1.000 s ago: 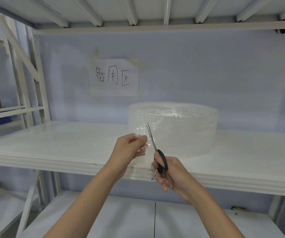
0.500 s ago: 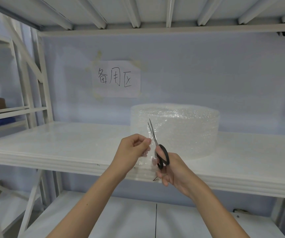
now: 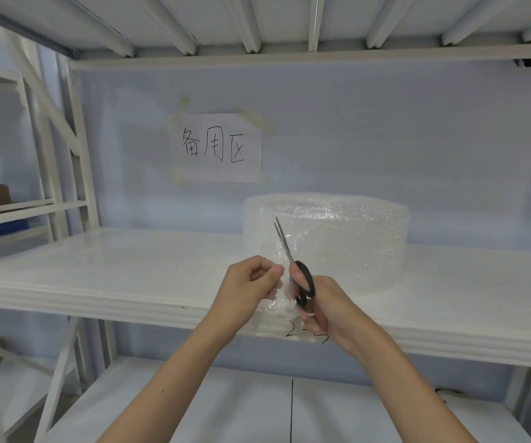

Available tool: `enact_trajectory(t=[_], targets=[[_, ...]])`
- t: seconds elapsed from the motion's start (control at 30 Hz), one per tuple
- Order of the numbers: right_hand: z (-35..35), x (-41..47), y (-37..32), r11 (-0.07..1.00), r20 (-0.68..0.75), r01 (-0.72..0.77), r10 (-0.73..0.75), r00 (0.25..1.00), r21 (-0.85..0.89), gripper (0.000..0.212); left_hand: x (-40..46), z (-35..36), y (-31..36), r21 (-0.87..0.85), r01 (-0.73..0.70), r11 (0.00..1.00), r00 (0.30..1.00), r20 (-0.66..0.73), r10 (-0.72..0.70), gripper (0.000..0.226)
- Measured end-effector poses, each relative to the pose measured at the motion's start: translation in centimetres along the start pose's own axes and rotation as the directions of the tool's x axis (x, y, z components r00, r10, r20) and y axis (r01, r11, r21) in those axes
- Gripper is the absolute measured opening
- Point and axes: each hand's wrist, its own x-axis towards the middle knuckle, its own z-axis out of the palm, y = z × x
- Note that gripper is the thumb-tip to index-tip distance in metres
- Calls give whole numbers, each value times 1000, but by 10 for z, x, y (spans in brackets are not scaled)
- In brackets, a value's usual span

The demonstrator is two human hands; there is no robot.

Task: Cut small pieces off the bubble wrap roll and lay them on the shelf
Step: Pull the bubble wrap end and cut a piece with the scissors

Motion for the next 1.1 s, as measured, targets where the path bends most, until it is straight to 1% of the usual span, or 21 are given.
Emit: enact_trajectory(t=[0.1, 0.17, 0.27, 0.3, 0.37, 0.5, 0.57, 0.67, 0.73, 0.8, 0.87, 0.9, 0.97, 1.0, 1.03, 1.1], targets=[[-1, -2, -3, 1000, 6, 17, -17, 1000, -3, 44, -2, -3, -1, 4, 13, 1000, 1000, 8, -13, 16], [-2, -5, -7, 999, -13, 31, -31, 999, -15, 43, -2, -8, -1, -27, 34, 999, 999, -18, -34, 16], [1, -16, -15, 990, -58, 63, -71, 996, -128, 44, 5, -18, 1, -79, 64, 995, 993, -91, -71, 16], [3, -20, -17, 982, -55, 77, -88, 995, -173, 44, 7, -21, 2, -96, 69, 993, 991, -109, -79, 16], [7, -28, -23, 971, -40, 120, -131, 991, -207, 43, 10, -26, 3, -111, 72, 991, 988, -128, -86, 16], [8, -39, -33, 960, -45, 191, -204, 978, -207, 28, 10, -28, 0, -140, 96, 985, 984, -136, -116, 17], [2, -43, -35, 958, -67, 195, -213, 975, -210, 27, 8, -27, -1, -162, 103, 981, 984, -124, -124, 18], [-17, -48, -27, 953, -154, 176, -217, 964, -246, 29, 7, -22, 0, -185, 109, 977, 987, -97, -128, 17], [-35, -51, -16, 948, -219, 149, -215, 952, -281, 26, 7, -16, 1, -195, 110, 975, 989, -75, -127, 17], [-56, -54, -5, 957, -305, 125, -205, 930, -262, 17, 6, -9, 1, -193, 109, 975, 991, -53, -122, 18], [-75, -56, 7, 958, -417, 84, -198, 887, -275, 13, 5, 0, 1, -190, 110, 976, 993, -31, -118, 17], [-85, -56, 13, 943, -476, 38, -200, 857, -330, 15, 5, 4, 1, -189, 112, 976, 993, -21, -118, 17], [-100, -54, 20, 870, -566, -96, -228, 792, -484, 20, 5, 12, 0, -186, 117, 975, 993, -2, -120, 17], [-104, -53, 20, 822, -590, -156, -247, 769, -548, 21, 6, 16, 0, -183, 119, 976, 993, 10, -119, 16], [-108, -51, 19, 777, -598, -206, -257, 759, -595, 21, 6, 19, 0, -180, 119, 976, 993, 19, -117, 16], [-116, -47, 15, 665, -591, -316, -234, 772, -677, 22, 6, 22, 1, -174, 116, 978, 993, 30, -113, 17]])
